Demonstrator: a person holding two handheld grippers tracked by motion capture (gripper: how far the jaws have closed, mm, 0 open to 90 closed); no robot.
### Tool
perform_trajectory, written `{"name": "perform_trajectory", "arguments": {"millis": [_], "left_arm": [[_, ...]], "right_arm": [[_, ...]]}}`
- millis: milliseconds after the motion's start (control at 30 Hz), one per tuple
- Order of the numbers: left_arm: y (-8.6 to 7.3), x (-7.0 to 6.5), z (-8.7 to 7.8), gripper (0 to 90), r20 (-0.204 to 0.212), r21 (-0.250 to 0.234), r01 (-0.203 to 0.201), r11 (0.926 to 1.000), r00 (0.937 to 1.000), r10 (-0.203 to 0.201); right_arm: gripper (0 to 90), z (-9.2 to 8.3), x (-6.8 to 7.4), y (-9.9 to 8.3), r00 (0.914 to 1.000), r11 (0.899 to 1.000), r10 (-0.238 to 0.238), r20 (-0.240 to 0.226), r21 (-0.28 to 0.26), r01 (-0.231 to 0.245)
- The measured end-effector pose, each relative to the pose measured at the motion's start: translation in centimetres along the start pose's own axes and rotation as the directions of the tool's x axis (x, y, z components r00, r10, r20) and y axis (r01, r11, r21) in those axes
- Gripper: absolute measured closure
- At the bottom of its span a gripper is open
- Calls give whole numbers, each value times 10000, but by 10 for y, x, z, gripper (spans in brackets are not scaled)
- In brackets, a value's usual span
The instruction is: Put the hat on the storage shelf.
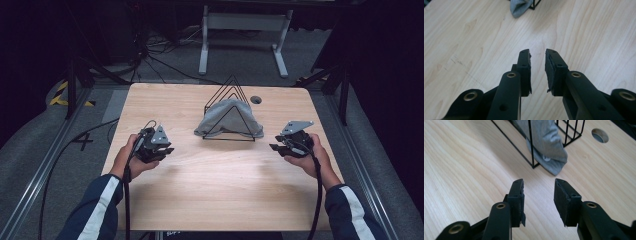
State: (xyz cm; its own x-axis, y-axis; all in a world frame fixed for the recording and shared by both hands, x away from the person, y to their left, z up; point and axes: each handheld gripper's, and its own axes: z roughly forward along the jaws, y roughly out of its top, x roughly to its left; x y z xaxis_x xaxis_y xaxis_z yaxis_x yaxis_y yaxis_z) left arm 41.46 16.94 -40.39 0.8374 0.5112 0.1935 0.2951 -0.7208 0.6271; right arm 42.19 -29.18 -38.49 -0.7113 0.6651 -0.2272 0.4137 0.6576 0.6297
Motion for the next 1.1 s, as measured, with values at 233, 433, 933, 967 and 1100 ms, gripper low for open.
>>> {"name": "perform_trajectory", "arguments": {"millis": [233,433,933,967,1100], "left_arm": [[-25,-3,-6,724,62,278,280,9992,9996,-282],[-45,-9,-10,680,165,406,365,9985,9992,-372],[-80,-28,-17,347,193,247,902,9956,9957,-907],[-82,-29,-18,316,245,276,939,9952,9952,-946],[-95,-34,-17,250,407,-13,1213,9926,9918,-1211]], "right_arm": [[588,-6,6,-16,9999,10000,97,-50,-21,-97],[563,-10,11,-33,9997,9998,176,-188,-39,-177],[294,-21,18,-85,9963,9955,733,-446,-562,-758],[281,-21,18,-90,9955,9947,853,-421,-544,-875],[261,-22,20,-109,9899,9880,1384,-323,-648,-1402]]}}
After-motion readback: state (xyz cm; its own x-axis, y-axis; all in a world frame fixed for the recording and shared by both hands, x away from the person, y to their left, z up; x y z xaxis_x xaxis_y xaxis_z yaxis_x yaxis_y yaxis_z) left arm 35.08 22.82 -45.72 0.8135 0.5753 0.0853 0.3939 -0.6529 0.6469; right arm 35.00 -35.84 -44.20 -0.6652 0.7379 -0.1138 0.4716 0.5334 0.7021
